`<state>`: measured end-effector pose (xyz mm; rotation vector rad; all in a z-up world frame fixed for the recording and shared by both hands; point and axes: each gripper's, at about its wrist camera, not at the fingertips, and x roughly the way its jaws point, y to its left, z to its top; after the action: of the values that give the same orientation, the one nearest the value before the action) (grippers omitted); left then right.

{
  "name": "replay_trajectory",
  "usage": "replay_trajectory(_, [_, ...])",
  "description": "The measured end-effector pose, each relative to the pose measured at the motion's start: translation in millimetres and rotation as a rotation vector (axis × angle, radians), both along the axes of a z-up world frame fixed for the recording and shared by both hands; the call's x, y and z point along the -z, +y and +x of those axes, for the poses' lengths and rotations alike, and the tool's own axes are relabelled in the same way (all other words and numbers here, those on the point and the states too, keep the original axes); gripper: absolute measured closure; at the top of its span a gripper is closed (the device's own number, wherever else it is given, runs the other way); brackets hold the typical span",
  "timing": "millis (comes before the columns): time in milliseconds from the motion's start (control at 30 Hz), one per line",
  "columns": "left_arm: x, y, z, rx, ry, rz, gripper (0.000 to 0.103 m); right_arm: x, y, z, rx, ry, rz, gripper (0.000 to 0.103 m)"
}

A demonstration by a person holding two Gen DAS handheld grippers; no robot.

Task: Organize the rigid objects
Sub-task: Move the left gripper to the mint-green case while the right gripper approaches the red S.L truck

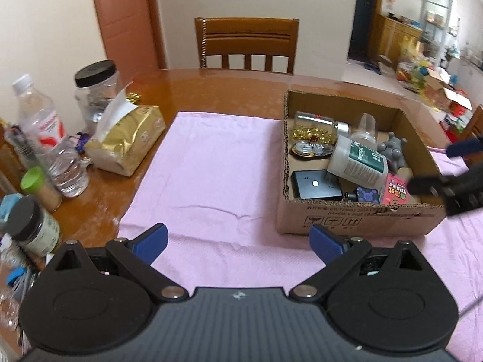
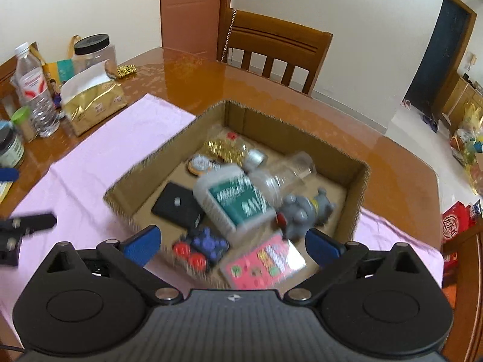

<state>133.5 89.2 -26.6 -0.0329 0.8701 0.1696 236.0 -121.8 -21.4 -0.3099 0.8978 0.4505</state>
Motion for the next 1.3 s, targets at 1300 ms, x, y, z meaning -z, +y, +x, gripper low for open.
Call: replay_trajectory(1300, [54,-43,-8,0.344,0.077,-0.02,0.002,108,3,-121,0.22,0.204,-0.06,0.0])
